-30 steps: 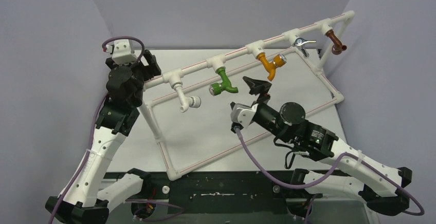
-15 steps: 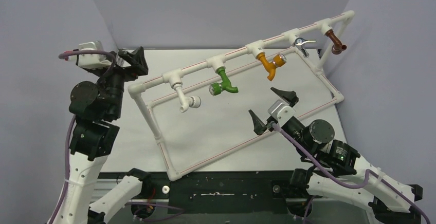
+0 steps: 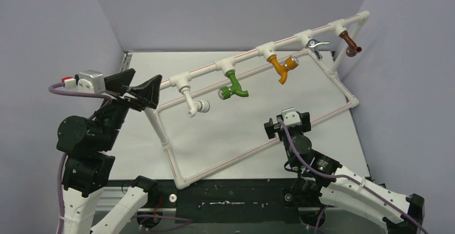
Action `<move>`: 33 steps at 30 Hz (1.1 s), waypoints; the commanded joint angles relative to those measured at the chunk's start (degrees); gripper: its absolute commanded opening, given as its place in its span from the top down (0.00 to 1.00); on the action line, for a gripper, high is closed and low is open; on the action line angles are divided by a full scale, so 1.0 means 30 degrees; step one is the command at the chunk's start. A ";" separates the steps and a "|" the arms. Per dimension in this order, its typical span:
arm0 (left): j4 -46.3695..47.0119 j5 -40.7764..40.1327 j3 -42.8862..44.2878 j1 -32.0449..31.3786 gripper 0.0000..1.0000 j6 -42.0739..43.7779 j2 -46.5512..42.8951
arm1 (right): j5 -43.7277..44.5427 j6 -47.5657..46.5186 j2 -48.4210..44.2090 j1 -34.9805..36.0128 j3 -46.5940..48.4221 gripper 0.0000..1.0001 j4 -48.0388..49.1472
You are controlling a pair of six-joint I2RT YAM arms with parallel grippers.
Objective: Install the water faucets
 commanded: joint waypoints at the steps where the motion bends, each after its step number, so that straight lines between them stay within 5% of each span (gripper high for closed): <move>1: -0.0744 0.2984 -0.0645 -0.0097 0.09 -0.0992 -0.0548 | 0.0335 0.1954 0.1053 -0.3004 -0.0963 0.00 0.4647; 9: -0.1852 0.2929 -0.1620 -0.0420 0.03 -0.0984 -0.1520 | -0.6179 0.4286 0.4818 -1.3043 -0.3921 0.00 0.9974; 12: -0.2026 0.2830 -0.1941 -0.0734 0.03 -0.0788 -0.1674 | -0.7588 0.4785 0.6540 -1.5234 -0.5559 0.00 1.4599; 20: -0.2699 0.2344 -0.2021 -0.1693 0.03 0.0384 -0.1921 | -0.7082 0.3794 1.4083 -1.7245 -0.7038 0.00 2.3953; 29: -0.3064 0.1952 -0.2308 -0.2602 0.03 0.1535 -0.2262 | -0.8967 0.2402 2.0214 -1.7445 -0.6416 0.00 2.9335; 31: -0.3018 0.1934 -0.2347 -0.2837 0.03 0.1606 -0.2378 | -0.8902 0.2286 1.9612 -1.7021 -0.5372 0.00 2.6130; 33: -0.2808 0.2005 -0.2431 -0.3041 0.03 0.1611 -0.2475 | -0.9705 0.2270 2.0073 -1.7461 -0.5042 0.00 2.6388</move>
